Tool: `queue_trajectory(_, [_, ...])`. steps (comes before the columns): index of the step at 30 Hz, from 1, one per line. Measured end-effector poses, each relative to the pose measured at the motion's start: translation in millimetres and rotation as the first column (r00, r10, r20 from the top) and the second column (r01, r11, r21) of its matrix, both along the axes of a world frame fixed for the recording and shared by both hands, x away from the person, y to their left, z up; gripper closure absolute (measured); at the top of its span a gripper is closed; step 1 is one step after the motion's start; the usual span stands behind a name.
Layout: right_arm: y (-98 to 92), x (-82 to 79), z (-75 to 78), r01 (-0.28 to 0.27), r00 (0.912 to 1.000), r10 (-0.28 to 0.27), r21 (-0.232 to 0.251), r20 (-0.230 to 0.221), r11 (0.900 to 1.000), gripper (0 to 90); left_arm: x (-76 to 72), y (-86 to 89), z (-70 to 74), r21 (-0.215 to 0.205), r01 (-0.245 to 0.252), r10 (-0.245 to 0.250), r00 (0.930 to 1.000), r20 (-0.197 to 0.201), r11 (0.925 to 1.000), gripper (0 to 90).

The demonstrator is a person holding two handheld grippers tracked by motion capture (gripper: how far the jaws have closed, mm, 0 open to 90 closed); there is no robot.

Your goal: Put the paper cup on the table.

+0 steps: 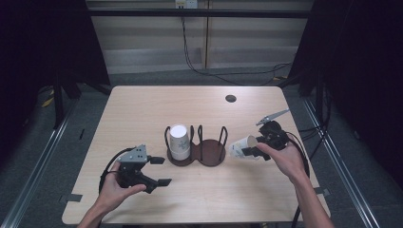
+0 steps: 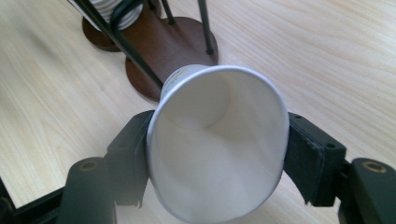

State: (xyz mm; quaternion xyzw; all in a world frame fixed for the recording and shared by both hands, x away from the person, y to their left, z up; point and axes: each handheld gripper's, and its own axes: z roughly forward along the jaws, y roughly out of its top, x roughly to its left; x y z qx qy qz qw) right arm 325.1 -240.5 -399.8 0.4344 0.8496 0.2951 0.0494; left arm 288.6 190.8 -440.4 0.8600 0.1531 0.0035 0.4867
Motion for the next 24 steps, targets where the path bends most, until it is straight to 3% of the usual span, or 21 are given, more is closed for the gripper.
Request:
queue_trajectory(9, [6.9,19.5,0.5,0.000,0.9978,-0.006,-0.093,-0.067,0.996,31.0,-1.4,-2.8,-2.2,0.010,0.019,-0.019,0.9998,-0.008,0.9998,19.4])
queue_trajectory(16, [3.1,28.8,3.2,0.011,0.9957,-0.023,-0.138,-0.090,0.990,31.0,-1.4,-3.0,-3.0,0.004,0.012,-0.012,0.9998,-0.013,0.9999,19.3])
queue_trajectory(24, [-2.5,38.1,0.6,0.023,0.9908,-0.048,-0.192,-0.126,0.981,30.7,-1.1,-4.9,-5.3,0.026,0.034,-0.033,0.9994,-0.013,0.9991,18.7])
